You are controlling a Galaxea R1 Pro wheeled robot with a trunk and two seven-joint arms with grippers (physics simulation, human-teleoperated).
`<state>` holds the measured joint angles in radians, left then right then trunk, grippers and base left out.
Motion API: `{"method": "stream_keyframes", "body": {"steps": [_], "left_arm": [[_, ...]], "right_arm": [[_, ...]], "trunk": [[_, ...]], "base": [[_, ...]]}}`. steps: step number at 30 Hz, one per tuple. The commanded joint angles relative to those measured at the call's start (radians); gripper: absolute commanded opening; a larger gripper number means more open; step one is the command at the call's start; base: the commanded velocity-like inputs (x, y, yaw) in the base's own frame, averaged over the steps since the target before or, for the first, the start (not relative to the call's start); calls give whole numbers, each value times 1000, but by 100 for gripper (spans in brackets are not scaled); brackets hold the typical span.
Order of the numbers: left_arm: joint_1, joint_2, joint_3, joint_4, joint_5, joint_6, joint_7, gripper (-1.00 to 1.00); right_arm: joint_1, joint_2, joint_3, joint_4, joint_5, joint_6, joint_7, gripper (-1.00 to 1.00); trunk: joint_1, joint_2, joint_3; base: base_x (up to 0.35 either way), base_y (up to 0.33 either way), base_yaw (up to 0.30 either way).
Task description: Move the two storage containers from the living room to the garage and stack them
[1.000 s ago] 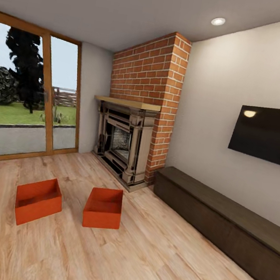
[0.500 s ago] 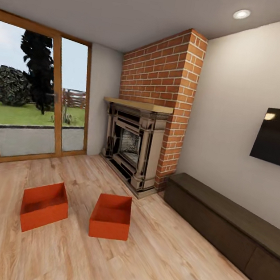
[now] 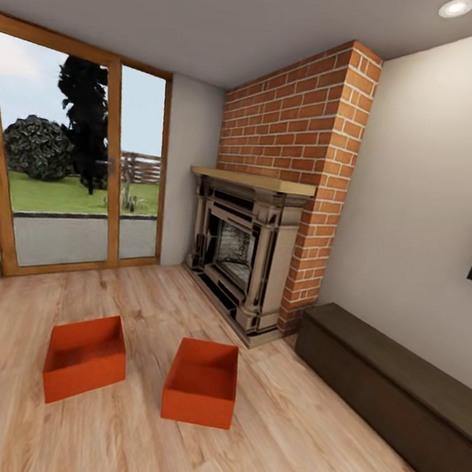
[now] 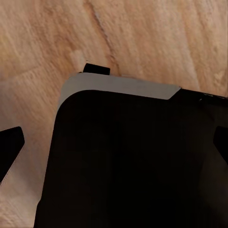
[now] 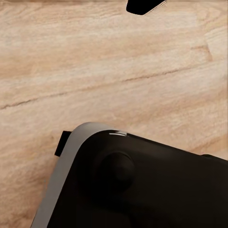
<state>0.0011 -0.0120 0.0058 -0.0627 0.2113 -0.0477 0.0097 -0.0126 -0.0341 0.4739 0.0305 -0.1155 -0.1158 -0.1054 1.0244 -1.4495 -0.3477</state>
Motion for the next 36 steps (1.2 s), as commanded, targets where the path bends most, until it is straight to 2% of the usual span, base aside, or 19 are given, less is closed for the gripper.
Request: {"method": "stream_keyframes", "body": {"steps": [1,8,15,28,36], "left_arm": [[0,0,0,-1,6,-2,1,100],[0,0,0,-2,5,-36,1,100],[0,0,0,-2,6,-38,1,100],[0,0,0,-2,8,-38,1,100],[0,0,0,-2,7,-38,1,100]], "right_arm": [[-1,0,9,3,-10,-7,0,100],[-1,1,9,3,-6,-10,1,100],[-1,1,11,3,-2,-11,6,100],[-1,6,8,3,-22,-4,6,100],[-1,4,8,3,-21,0,7,100]], "trunk": [[1,-1,-1],[1,-1,-1],[1,-1,-1],[1,-1,-1],[1,-1,-1]], "base": [[245,23,3],[55,5,1],[35,0,0],[301,0,0],[320,1,0]]}}
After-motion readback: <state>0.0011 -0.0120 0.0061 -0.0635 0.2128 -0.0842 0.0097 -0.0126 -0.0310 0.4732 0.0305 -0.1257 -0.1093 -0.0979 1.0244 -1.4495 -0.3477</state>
